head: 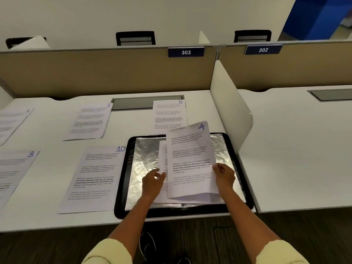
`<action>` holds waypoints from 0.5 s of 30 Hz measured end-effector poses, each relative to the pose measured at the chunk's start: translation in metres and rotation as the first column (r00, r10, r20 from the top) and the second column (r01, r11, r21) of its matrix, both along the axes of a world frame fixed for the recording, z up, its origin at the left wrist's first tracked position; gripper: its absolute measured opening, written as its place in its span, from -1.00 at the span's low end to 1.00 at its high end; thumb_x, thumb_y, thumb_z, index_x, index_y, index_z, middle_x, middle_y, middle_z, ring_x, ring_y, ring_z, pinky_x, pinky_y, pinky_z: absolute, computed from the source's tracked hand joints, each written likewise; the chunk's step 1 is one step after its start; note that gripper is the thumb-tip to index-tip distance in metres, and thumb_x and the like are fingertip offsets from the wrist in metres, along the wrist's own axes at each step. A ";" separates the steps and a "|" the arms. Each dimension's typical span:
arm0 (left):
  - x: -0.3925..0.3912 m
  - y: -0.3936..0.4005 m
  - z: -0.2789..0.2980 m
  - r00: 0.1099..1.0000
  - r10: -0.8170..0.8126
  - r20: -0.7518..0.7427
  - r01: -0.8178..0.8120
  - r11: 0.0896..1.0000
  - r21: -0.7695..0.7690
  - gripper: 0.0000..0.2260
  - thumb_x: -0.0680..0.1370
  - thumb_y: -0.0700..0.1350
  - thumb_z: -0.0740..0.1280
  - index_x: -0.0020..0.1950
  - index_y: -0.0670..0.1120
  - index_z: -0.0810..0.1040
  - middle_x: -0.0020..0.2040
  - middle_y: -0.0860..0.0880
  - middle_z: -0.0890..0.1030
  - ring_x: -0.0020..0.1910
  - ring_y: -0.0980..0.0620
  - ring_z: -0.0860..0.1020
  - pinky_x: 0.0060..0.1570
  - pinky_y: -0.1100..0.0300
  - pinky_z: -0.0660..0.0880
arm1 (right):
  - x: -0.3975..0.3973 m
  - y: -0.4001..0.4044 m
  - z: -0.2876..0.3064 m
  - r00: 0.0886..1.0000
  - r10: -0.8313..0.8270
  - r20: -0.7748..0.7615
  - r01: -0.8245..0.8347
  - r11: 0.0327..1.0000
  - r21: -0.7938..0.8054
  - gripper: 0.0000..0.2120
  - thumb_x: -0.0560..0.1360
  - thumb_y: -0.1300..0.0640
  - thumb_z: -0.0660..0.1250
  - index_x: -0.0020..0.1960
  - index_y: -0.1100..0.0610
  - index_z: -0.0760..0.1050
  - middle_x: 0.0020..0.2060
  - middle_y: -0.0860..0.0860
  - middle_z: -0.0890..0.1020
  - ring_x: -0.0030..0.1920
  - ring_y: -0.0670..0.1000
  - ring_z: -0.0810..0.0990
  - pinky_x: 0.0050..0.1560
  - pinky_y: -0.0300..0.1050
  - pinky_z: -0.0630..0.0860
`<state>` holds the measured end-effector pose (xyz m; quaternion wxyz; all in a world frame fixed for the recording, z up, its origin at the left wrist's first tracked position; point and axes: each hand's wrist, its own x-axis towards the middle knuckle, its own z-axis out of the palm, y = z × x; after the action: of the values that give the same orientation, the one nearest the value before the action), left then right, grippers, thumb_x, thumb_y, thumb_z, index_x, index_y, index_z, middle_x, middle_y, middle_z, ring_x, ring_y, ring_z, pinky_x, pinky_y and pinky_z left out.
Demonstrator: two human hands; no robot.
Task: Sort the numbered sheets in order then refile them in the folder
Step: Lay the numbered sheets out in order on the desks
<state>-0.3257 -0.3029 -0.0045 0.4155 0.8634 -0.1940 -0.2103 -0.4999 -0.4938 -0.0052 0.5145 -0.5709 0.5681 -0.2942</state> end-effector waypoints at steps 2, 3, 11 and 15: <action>0.004 0.000 0.002 0.998 0.026 -0.065 -0.029 0.999 -0.046 -0.61 0.56 0.03 0.39 0.31 -0.15 0.53 0.00 -0.02 0.64 -0.05 0.07 0.55 0.01 0.22 0.40 | 0.007 -0.001 0.002 1.000 -0.006 0.025 0.005 1.000 0.027 -0.95 0.55 0.17 0.40 -0.03 0.14 0.63 -0.18 0.02 0.65 -0.13 0.06 0.61 -0.11 -0.12 0.44; 0.007 0.000 0.001 0.994 0.040 -0.104 -0.048 0.996 -0.074 -0.63 0.55 0.02 0.40 0.28 -0.14 0.55 0.00 -0.03 0.66 -0.05 0.05 0.57 0.03 0.18 0.46 | 0.012 -0.002 0.003 0.999 -0.010 0.041 0.008 0.999 0.044 -0.95 0.55 0.17 0.41 -0.03 0.14 0.63 -0.16 0.04 0.66 -0.13 0.06 0.61 -0.10 -0.12 0.45; 0.052 0.012 0.006 0.878 0.104 -0.466 -0.224 0.952 -0.209 -0.88 0.49 -0.22 0.47 -0.01 -0.21 0.63 -0.21 -0.19 0.68 -0.40 -0.08 0.58 -0.42 0.12 0.49 | 0.069 0.001 0.010 0.994 0.046 0.098 -0.054 0.995 0.079 -0.93 0.54 0.17 0.42 0.00 0.16 0.64 -0.12 0.05 0.68 -0.11 0.04 0.62 -0.15 -0.18 0.52; 0.084 0.019 0.007 0.869 0.125 -0.478 -0.248 0.947 -0.204 -0.87 0.48 -0.23 0.48 -0.02 -0.20 0.61 -0.12 -0.20 0.68 -0.28 -0.17 0.61 -0.41 0.06 0.56 | 0.107 0.004 0.009 0.994 0.087 0.073 -0.092 0.993 0.070 -0.83 0.55 0.17 0.42 0.10 0.20 0.64 -0.04 0.06 0.67 -0.09 0.04 0.61 -0.14 -0.19 0.49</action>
<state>-0.2420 -0.2839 0.0026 0.5769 0.7421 -0.0309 -0.3397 -0.3932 -0.4895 0.0039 0.5674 -0.5658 0.5341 -0.2695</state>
